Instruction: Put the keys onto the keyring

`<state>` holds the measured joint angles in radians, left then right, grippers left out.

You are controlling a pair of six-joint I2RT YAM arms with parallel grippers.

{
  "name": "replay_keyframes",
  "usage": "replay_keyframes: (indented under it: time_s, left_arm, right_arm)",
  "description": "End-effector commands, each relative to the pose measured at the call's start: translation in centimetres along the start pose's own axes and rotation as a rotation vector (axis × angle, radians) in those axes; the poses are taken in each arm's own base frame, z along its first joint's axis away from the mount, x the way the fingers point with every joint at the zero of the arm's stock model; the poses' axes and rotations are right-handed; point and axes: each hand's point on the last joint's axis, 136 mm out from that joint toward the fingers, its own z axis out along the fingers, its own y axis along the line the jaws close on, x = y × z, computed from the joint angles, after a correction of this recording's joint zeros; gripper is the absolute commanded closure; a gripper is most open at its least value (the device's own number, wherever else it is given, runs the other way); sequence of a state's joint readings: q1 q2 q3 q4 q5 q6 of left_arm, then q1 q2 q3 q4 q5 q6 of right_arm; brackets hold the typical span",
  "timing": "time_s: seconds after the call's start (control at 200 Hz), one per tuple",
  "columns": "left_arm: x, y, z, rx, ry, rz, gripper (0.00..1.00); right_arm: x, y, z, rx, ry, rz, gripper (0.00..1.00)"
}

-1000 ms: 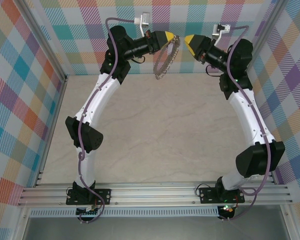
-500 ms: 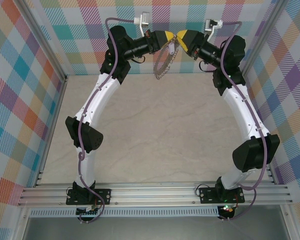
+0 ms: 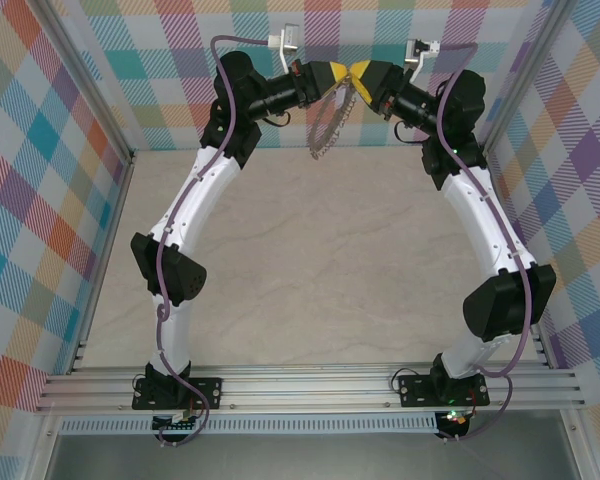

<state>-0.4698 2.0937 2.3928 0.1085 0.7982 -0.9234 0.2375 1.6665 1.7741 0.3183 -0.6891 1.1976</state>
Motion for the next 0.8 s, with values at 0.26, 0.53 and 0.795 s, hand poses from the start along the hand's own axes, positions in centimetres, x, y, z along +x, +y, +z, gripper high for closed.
replay_keyframes:
  time_s: [0.26, 0.53, 0.795]
  left_arm:
    - [-0.8, -2.7, 0.1, 0.066, -0.027, 0.070, 1.00]
    - [-0.8, -2.7, 0.0, 0.062, -0.025, 0.075, 1.00]
    - [-1.6, -1.7, -2.2, -0.052, -0.006, 0.154, 0.40]
  right_arm:
    - [-0.1, 1.8, 1.0, -0.055, 0.020, -0.027, 0.91]
    - [0.3, 1.6, 0.8, -0.022, 0.056, -0.064, 1.00]
    - [0.4, 0.2, -0.6, 0.041, 0.173, -0.142, 1.00]
